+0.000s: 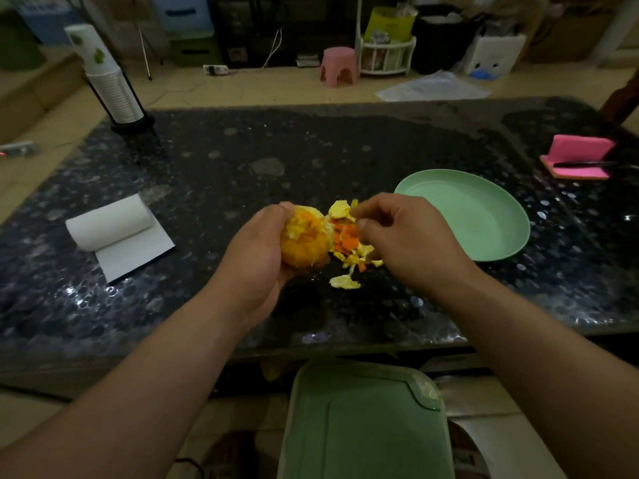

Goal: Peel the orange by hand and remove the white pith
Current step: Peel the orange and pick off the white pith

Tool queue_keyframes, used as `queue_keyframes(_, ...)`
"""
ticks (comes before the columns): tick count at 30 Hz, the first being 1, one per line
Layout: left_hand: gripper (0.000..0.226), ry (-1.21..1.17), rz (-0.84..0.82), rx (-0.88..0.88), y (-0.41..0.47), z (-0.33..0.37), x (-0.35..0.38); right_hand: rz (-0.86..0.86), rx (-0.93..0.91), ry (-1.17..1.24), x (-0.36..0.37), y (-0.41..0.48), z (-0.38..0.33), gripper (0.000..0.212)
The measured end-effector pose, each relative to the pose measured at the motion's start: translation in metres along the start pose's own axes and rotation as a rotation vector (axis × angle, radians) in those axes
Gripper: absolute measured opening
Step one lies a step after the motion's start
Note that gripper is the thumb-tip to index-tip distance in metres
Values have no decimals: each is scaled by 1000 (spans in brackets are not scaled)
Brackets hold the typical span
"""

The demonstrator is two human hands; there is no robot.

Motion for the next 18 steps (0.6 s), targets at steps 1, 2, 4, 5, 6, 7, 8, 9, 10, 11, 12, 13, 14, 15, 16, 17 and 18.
queue_keyframes(1, 20, 10, 2, 3, 0, 0, 0, -18, -7, 5, 0, 0, -1, 21)
queue_keyframes(2, 20, 29, 4, 13, 1, 0, 0, -51, -6, 43, 0, -1, -3, 26)
queue_keyframes(4, 21, 86, 5, 41, 1, 1, 0, -142, -10, 120, 4, -5, -9, 25)
queue_keyframes(5, 22, 115, 8, 56, 2, 1, 0, -178, -28, 122, 6, -7, -12, 23)
queue_keyframes(6, 25, 144, 10, 76, 2, 2, 0, -190, -49, 103, 8, -9, -14, 22)
queue_keyframes(7, 29, 179, 10, 97, 1, 2, 1, -183, -66, 66, 10, -9, -15, 21)
queue_keyframes(8, 33, 221, 8, 116, 0, 3, 1, -169, -76, 31, 11, -9, -15, 19)
queue_keyframes(9, 36, 259, 3, 134, -2, 3, 2, -153, -79, 7, 12, -9, -14, 16)
queue_keyframes(10, 35, 289, -5, 153, -3, 3, 3, -138, -80, 1, 12, -9, -14, 12)
queue_keyframes(11, 31, 319, -14, 174, -3, 2, 2, -123, -84, -1, 12, -9, -14, 9)
queue_keyframes(12, 27, 350, -18, 196, -2, 2, 1, -108, -91, 4, 11, -10, -15, 7)
queue_keyframes(13, 23, 376, -20, 217, -2, 1, 1, -97, -100, 10, 10, -9, -16, 6)
queue_keyframes(14, 21, 401, -20, 234, -1, 1, 0, -94, -102, 24, 9, -9, -16, 6)
queue_keyframes(15, 20, 423, -20, 250, -1, 1, 0, -94, -98, 41, 8, -9, -17, 7)
queue_keyframes(16, 19, 444, -22, 263, -1, 1, 0, -96, -86, 56, 8, -9, -17, 8)
queue_keyframes(17, 19, 463, -27, 274, -1, 1, 1, -93, -76, 66, 8, -9, -17, 10)
queue_keyframes(18, 19, 476, -33, 285, -1, 1, 2, -90, -64, 76, 8, -9, -17, 11)
Point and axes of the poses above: each hand's wrist, its own y-axis towards the middle knuckle, its own x-axis out of the palm, z = x × y, the point moved 4 cm from there along y, towards the middle knuckle
